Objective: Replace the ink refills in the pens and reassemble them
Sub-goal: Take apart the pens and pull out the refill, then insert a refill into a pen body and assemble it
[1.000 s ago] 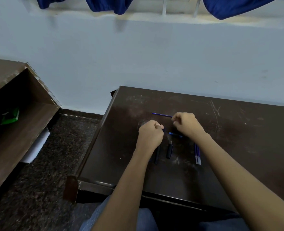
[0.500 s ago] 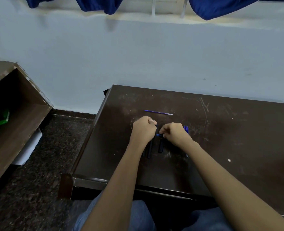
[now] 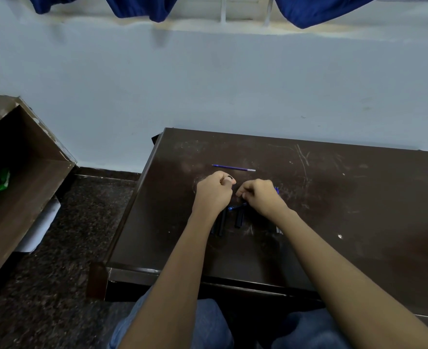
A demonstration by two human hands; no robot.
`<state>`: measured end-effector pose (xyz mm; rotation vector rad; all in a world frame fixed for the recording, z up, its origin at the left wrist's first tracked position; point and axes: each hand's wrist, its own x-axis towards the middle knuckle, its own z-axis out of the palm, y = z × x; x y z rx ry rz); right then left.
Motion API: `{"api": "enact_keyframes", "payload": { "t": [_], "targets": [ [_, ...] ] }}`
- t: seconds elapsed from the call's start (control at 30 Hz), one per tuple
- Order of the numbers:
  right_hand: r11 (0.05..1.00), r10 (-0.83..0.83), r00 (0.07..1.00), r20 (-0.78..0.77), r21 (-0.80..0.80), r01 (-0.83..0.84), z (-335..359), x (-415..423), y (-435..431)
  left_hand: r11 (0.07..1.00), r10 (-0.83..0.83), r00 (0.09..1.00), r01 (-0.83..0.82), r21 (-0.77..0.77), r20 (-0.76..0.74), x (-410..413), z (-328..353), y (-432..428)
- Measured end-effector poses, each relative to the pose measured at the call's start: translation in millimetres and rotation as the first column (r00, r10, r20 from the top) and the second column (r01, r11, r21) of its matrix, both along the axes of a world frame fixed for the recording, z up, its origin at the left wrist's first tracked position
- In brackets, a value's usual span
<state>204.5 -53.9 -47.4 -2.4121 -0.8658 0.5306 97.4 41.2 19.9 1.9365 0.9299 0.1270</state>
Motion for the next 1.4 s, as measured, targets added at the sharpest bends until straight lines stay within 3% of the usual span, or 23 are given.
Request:
{"api": "enact_keyframes", "payload": {
  "t": [0.13,0.27,0.7,1.03,1.1,1.2,1.3,1.4],
  "targets": [
    [0.935,-0.347,0.937,-0.041,0.061,0.349,20,23,-20,1.000,-0.017,1.000,0.017,0.014,0.014,-1,-1,-2],
    [0.887,-0.448,0.894,-0.035,-0.141,0.439,32,31,-42,0.998,-0.059,0.998,0.060,0.027,-0.031,1,0,-5],
    [0.860,-0.352,0.924,0.150,-0.338,0.383,14,-2,-43,0.995,-0.096,0.995,0.097,0.023,-0.028,5,-5,-12],
    [0.871,-0.344,0.936,0.069,-0.348,0.346,10,-4,-36,0.993,-0.109,0.994,0.109,0.044,-0.018,6,-7,-13],
    [0.896,-0.377,0.926,-0.029,-0.267,0.356,9,-1,-35,0.995,-0.093,0.996,0.094,0.020,-0.011,6,-7,-14],
    [0.875,-0.449,0.852,-0.268,0.062,0.480,19,5,-28,0.996,-0.090,0.996,0.089,-0.025,-0.017,5,-6,-14],
    [0.662,-0.371,0.723,-0.582,0.380,0.646,38,9,-23,0.991,-0.118,0.992,0.115,-0.067,-0.050,3,-2,-16],
    [0.569,-0.319,0.779,-0.540,0.548,0.613,51,8,-23,0.986,-0.123,0.991,0.117,-0.115,-0.046,3,0,-18]
  ]
}}
